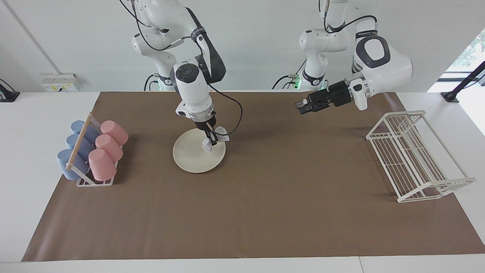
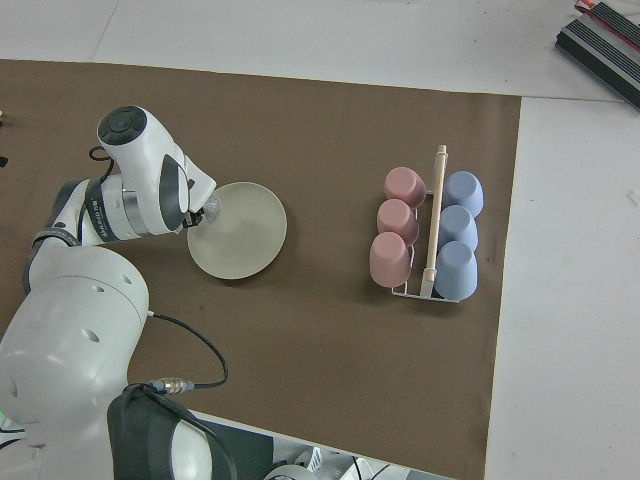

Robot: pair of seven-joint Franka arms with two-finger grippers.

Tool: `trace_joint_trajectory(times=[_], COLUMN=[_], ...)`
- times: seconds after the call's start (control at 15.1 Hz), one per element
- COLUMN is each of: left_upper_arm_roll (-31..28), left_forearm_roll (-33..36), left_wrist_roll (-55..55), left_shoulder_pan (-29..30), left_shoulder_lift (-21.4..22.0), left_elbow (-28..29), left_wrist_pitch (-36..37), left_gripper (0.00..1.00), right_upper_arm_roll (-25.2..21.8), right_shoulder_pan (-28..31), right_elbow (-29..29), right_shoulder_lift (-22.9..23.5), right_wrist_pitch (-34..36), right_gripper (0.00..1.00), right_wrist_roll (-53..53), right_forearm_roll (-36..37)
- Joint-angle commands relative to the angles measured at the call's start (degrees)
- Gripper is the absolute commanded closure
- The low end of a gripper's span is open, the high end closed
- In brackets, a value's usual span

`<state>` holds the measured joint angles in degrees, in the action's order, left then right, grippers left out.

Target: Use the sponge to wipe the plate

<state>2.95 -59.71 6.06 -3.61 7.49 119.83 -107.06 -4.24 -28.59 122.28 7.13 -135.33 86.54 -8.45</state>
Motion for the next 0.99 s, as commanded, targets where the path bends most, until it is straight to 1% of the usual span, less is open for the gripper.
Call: trace_joint_trajectory(times=[0.0, 0.13, 0.2, 0.33, 0.4, 0.6, 0.66, 0.73, 0.8, 0.93], left_upper_arm_roll=[0.5, 0.5, 0.6, 0.7, 0.9, 1.3, 1.7, 2.6, 2.8, 2.8], left_forearm_roll=[12.8, 21.5, 25.5, 36.6, 42.3, 54.3, 57.8, 60.0, 61.6, 62.3], left_wrist_roll=[5.4, 5.6, 5.6, 5.6, 5.6, 5.4, 5.2, 5.1, 4.9, 4.2], left_shoulder_pan=[1.4, 2.9, 3.8, 3.2, 3.0, 2.7, 2.7, 2.5, 1.9, 1.7], left_shoulder_lift=[0.5, 0.3, 0.0, -0.1, -0.1, -0.5, -0.7, -1.9, -3.2, -7.5], left_elbow=[-5.0, -8.3, -10.2, -13.2, -14.4, -17.6, -18.9, -21.1, -24.4, -32.4], left_wrist_pitch=[1.9, 5.6, 7.4, 9.5, 10.2, 12.9, 13.5, 15.3, 18.1, 24.4], left_gripper=[0.00, 0.00, 0.00, 0.00, 0.00, 0.00, 0.00, 0.00, 0.00, 0.00], right_upper_arm_roll=[0.7, 0.7, 0.7, 0.7, 0.7, 0.7, 0.7, 0.7, 0.6, 0.6], right_shoulder_pan=[1.0, 1.5, 1.5, 1.9, 2.6, 5.0, 6.5, 7.8, 8.9, 10.7], right_elbow=[6.1, 7.4, 8.3, 9.1, 9.2, 10.5, 10.7, 10.7, 10.7, 10.7], right_shoulder_lift=[-2.6, -2.0, -0.7, 0.9, 1.2, 1.3, 1.3, 1.3, 1.4, 1.7], right_wrist_pitch=[-3.2, -3.5, -4.3, -6.9, -7.0, -7.3, -7.2, -7.2, -7.2, -7.4], right_gripper=[1.00, 1.00, 1.00, 1.00, 1.00, 1.00, 1.00, 1.00, 1.00, 1.00], right_wrist_roll=[-1.0, -2.9, -3.9, -5.2, -5.7, -10.8, -13.6, -16.6, -19.3, -22.7], right_forearm_roll=[0.6, 0.6, 0.6, 0.6, 0.6, 0.6, 0.6, 0.6, 0.6, 0.6])
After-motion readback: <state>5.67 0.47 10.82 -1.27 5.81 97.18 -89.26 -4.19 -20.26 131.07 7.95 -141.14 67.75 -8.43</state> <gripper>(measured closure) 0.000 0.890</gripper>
